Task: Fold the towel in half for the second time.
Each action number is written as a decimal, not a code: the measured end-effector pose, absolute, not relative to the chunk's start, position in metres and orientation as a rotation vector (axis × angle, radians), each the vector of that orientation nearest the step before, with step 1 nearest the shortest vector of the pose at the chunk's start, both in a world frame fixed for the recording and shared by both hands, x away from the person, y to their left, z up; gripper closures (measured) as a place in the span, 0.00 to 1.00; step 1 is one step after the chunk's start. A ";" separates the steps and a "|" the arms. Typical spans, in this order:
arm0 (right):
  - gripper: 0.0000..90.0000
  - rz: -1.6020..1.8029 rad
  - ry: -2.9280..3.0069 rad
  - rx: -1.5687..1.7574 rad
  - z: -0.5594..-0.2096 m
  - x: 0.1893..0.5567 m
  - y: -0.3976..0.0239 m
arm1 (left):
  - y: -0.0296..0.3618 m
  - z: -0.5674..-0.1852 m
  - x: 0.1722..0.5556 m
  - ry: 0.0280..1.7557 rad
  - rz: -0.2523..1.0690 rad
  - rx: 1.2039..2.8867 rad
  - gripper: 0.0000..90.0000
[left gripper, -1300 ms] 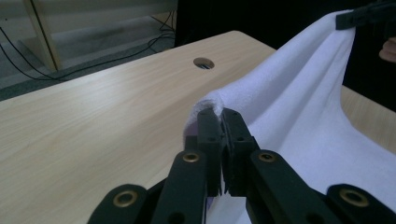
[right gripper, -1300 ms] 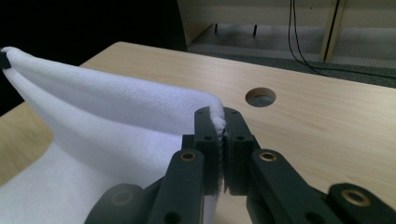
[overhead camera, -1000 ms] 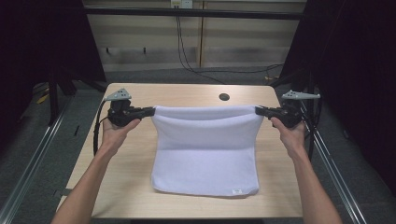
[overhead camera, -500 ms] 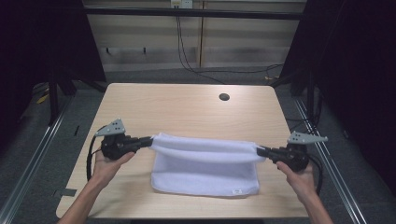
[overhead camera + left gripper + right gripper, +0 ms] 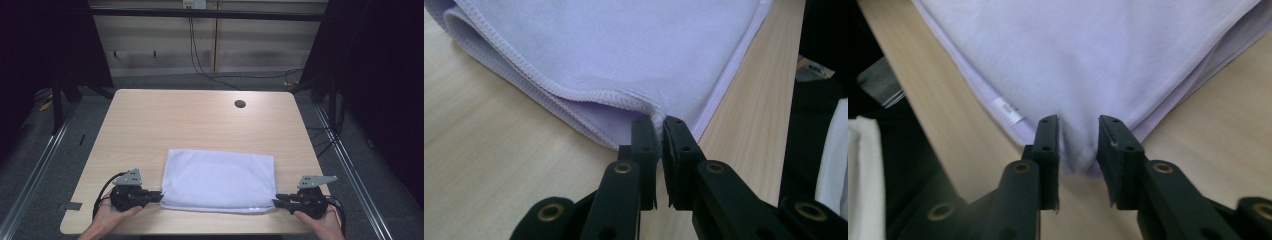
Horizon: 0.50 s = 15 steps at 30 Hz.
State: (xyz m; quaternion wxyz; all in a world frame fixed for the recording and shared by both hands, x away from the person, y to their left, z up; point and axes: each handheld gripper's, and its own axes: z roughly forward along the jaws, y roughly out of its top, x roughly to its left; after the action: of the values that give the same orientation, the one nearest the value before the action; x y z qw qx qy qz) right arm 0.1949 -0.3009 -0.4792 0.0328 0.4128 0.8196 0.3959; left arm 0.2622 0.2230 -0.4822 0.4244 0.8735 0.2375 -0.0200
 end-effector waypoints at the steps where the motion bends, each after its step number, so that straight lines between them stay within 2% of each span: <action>1: 0.76 1.218 2.523 1.270 -0.479 0.195 -0.301 | 0.223 -0.482 0.261 0.591 -0.051 2.186 0.93; 3: 0.72 1.185 2.529 1.267 -0.481 0.191 -0.301 | 0.223 -0.483 0.260 0.601 -0.061 2.186 0.89; 4: 0.68 1.195 2.510 1.271 -0.480 0.190 -0.302 | 0.223 -0.482 0.260 0.606 -0.055 2.184 0.84; 6: 0.66 1.243 2.459 1.244 -0.476 0.189 -0.305 | 0.225 -0.479 0.261 0.629 -0.048 2.149 0.73; 7: 0.66 1.243 2.459 1.244 -0.476 0.189 -0.305 | 0.227 -0.476 0.262 0.647 -0.050 2.120 0.73; 9: 0.63 1.296 2.389 1.244 -0.470 0.192 -0.308 | 0.232 -0.470 0.266 0.672 -0.012 2.071 0.66; 13: 0.55 1.380 2.234 1.244 -0.452 0.211 -0.314 | 0.237 -0.462 0.288 0.761 0.049 1.992 0.51; 15: 0.53 1.398 2.181 1.253 -0.447 0.221 -0.316 | 0.239 -0.467 0.304 0.824 0.084 1.995 0.50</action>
State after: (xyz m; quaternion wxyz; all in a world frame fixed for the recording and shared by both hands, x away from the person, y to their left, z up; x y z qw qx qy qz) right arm 0.2210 -0.3163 -0.4467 0.1314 0.4314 0.7514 0.4817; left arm 0.3040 0.2390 -0.4669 0.4711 0.8146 0.3366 0.0343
